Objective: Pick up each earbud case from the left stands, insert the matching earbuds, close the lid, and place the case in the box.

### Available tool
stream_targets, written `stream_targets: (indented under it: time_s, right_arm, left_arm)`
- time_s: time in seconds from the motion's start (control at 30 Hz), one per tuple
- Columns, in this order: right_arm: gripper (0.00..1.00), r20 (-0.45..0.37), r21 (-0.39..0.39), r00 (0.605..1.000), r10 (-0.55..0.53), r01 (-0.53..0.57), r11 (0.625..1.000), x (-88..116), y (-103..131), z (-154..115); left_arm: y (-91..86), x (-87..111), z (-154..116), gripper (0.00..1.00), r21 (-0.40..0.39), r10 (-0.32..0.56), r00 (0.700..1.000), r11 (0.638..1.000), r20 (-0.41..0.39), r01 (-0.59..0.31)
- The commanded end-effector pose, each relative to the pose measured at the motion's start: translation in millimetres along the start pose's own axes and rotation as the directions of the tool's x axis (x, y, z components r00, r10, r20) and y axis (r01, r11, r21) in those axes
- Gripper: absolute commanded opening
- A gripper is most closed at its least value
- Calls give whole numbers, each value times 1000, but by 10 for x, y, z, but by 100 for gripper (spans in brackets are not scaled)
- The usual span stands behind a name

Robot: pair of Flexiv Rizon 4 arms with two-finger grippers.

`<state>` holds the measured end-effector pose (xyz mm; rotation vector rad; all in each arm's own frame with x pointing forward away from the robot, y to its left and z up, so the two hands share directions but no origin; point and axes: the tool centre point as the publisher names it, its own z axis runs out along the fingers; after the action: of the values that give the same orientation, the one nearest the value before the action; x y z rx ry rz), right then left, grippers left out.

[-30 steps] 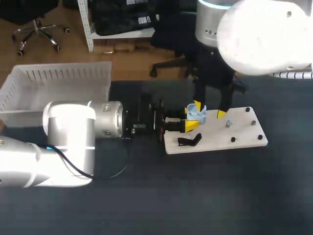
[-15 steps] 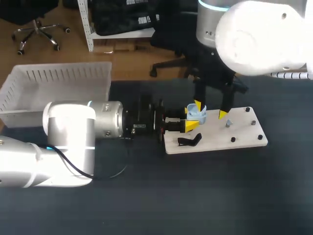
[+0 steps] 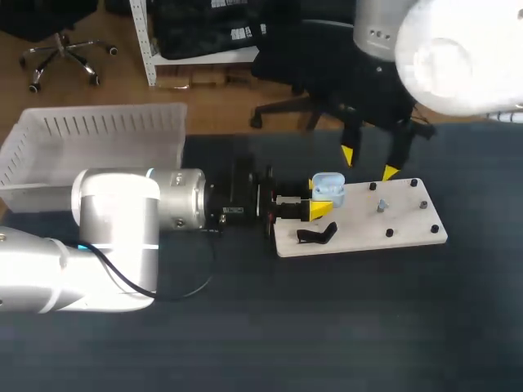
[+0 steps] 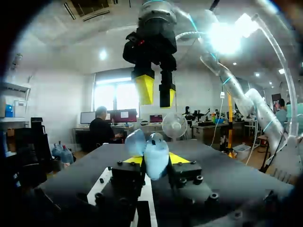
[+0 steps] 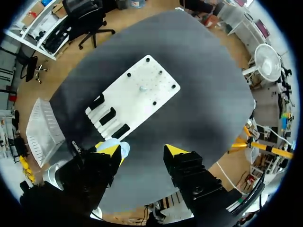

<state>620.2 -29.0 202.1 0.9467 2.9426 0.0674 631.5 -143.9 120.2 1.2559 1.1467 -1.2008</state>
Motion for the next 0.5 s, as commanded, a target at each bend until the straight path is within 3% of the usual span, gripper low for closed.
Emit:
stream_targets:
  time_s: [0.03,0.1,0.3,0.37,0.5]
  right_arm:
    - [64,30,-98,999,-38,41,994,5,-228,8]
    - [68,36,-103,998,-58,62,993,-71,-264,32]
    - [59,22,-96,994,-106,107,990,-349,-355,133]
    - [51,17,-98,992,-129,130,987,-437,-388,155]
    - [49,-6,-103,982,-189,187,977,-604,-427,245]
  left_arm:
    - [5,5,4,0,0,0,1000,1000,1,0]
    - [5,5,4,0,0,0,1000,1000,1,0]
    - [5,5,4,0,0,0,1000,1000,1,0]
    - [5,5,4,0,0,0,1000,1000,1,0]
    - [5,5,4,0,0,0,1000,1000,1,0]
